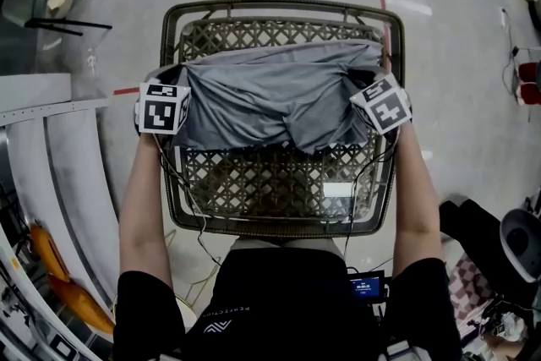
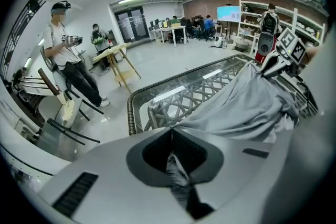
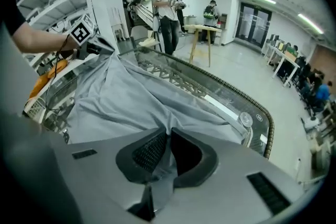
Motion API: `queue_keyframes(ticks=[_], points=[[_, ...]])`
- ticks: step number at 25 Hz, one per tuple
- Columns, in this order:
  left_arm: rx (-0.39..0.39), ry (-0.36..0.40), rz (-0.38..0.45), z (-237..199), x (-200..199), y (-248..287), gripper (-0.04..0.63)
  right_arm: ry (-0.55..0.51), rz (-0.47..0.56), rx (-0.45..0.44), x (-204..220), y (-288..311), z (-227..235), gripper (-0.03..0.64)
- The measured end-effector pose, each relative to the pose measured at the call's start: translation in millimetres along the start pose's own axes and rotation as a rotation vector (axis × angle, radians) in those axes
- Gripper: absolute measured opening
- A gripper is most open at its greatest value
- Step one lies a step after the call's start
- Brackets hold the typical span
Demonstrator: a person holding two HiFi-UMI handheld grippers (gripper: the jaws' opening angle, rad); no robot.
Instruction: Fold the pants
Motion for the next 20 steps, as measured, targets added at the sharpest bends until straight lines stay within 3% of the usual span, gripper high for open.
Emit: queue_keyframes(ticks=[7, 20], points=[[-0.01, 0.009, 0.007, 1, -3, -1, 0.014, -0.004, 0.006, 0.027, 3, -11, 7, 0.046], [-0.018, 0.026, 0.025, 7, -17, 5, 0.014, -0.061, 0.019, 0.184, -24, -25, 63, 0.038]])
Point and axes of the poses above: the fingertips, and each gripper's own axes: y forward along the fingers, z to its right, x out of its underside, the point moved 6 cm from there along -y, backward along the fingers, and after that the axes turned 7 degrees about -x, right-handed, at the moved point
